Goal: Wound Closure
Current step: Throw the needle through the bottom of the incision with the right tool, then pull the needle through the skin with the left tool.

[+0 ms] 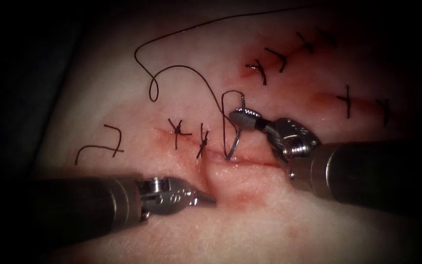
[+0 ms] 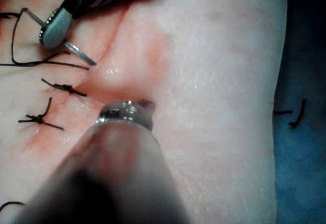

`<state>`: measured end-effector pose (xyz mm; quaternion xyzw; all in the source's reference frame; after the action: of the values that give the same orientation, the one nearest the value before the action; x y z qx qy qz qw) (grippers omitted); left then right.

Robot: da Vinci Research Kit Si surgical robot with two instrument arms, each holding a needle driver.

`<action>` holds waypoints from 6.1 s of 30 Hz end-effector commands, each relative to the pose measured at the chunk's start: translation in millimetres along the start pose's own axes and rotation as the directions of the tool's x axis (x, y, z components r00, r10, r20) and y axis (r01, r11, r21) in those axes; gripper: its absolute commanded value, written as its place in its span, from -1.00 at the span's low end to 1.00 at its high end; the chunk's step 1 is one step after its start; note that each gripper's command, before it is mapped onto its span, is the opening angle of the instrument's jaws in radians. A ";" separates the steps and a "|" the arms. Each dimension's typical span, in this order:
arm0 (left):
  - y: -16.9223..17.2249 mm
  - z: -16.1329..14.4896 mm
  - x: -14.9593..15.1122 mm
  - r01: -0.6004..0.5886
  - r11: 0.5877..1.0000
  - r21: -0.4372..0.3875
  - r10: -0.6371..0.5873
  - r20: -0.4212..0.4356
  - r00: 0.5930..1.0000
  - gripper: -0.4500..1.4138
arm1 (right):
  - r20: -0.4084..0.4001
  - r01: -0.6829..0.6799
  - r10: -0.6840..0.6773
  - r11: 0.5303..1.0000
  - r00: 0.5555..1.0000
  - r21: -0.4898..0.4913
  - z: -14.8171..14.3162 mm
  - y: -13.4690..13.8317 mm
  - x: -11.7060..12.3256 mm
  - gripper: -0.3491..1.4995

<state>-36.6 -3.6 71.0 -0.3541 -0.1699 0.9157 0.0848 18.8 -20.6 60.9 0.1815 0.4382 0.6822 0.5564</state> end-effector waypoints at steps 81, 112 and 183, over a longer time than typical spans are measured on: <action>-0.7 -2.0 -2.8 -0.059 0.998 -0.014 0.057 -0.084 0.995 -0.89 | 0.039 -0.167 0.163 0.951 0.986 0.261 0.4 -6.2 -6.9 0.43; -3.8 -1.8 0.2 -0.205 0.979 -0.022 0.174 -0.442 0.880 -0.28 | 0.044 -0.020 0.011 0.977 0.999 0.211 -5.3 3.7 1.5 0.33; 1.6 -15.8 8.3 -0.051 0.831 -0.554 -0.295 -0.516 0.804 -1.00 | 0.047 0.017 -0.025 0.987 0.999 0.158 -4.6 4.4 -1.5 -1.00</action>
<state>-31.1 1.4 53.1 -0.6215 -0.3845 0.6786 0.0735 12.5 -23.4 61.5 0.2358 0.4787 0.6351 0.5584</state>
